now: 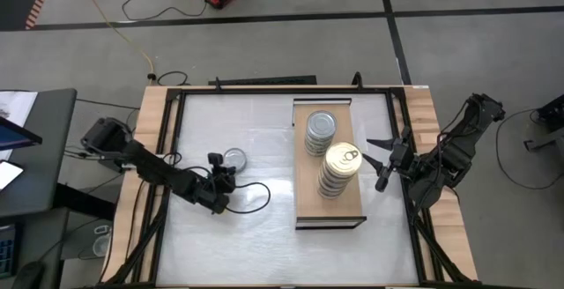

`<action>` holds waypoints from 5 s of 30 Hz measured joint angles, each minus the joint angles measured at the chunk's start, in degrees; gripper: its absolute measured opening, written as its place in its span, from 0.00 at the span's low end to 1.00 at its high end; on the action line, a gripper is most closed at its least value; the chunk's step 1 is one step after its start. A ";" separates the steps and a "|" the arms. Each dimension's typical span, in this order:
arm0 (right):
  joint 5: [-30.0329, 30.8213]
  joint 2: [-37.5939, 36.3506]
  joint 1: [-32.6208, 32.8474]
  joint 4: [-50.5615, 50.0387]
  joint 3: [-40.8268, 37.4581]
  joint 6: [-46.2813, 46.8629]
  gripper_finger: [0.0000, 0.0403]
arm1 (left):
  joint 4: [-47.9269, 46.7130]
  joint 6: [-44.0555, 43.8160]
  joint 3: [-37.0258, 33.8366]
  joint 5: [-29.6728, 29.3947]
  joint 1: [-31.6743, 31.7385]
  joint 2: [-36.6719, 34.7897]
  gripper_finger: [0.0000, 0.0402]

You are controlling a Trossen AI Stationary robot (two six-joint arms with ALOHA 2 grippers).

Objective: Stack canned seafood by type on shelf
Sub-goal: Stack the green tuna can on top of the green tuna can

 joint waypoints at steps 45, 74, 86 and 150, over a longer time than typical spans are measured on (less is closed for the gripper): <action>-1.18 0.09 0.04 1.22 0.00 0.03 0.56 | -20.45 -6.83 20.87 21.74 -3.68 -3.49 0.54; -1.25 0.11 0.07 1.72 0.00 -0.47 0.56 | -10.67 2.80 19.77 -1.96 -12.40 17.91 0.04; -1.25 0.10 0.07 1.99 0.00 -0.50 0.56 | -11.97 -4.73 19.82 6.21 -8.41 17.58 0.00; -1.16 0.09 2.80 7.61 0.00 -3.03 0.56 | -3.61 -30.42 17.91 27.96 7.88 9.83 0.00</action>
